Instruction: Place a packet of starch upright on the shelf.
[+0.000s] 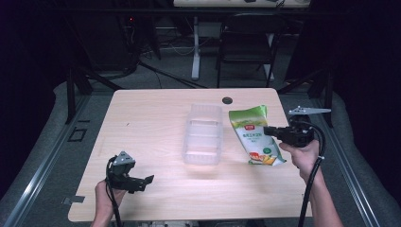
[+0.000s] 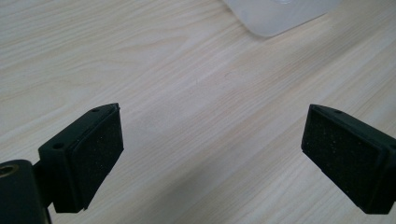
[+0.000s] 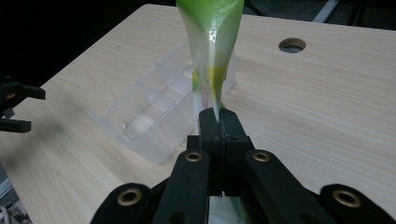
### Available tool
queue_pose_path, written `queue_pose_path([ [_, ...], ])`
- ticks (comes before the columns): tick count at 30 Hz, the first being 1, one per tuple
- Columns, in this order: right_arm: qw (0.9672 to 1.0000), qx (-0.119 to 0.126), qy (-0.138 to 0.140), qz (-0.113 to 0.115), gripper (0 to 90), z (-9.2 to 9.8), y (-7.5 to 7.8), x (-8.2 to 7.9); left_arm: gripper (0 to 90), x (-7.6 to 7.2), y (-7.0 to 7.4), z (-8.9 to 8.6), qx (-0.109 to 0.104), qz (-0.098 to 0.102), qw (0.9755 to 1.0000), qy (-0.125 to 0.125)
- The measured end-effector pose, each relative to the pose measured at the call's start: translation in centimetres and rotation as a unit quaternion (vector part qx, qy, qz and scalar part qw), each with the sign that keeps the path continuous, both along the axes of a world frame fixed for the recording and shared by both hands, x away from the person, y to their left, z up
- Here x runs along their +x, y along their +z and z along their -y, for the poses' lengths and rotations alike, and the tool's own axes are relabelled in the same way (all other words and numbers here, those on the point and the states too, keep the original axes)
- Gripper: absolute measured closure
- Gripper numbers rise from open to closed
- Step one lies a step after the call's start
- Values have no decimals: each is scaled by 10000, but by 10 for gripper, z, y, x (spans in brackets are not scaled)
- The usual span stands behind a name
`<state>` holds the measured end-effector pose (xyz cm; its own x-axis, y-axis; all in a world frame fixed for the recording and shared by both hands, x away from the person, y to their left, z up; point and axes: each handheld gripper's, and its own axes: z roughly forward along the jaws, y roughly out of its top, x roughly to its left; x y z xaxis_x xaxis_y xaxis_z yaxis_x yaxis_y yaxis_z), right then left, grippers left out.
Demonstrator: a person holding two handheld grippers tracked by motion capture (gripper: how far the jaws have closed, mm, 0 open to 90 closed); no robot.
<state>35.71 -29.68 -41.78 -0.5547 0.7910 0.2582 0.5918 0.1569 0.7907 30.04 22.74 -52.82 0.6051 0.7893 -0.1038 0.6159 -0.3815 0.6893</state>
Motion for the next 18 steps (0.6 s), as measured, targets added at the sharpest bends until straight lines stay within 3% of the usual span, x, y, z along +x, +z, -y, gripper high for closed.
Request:
queue_pose_path([
  [18, 9998, 104, -25, 150, 900, -6, 16, 7, 55, 0, 0, -1, -8, -34, 10000, -59],
])
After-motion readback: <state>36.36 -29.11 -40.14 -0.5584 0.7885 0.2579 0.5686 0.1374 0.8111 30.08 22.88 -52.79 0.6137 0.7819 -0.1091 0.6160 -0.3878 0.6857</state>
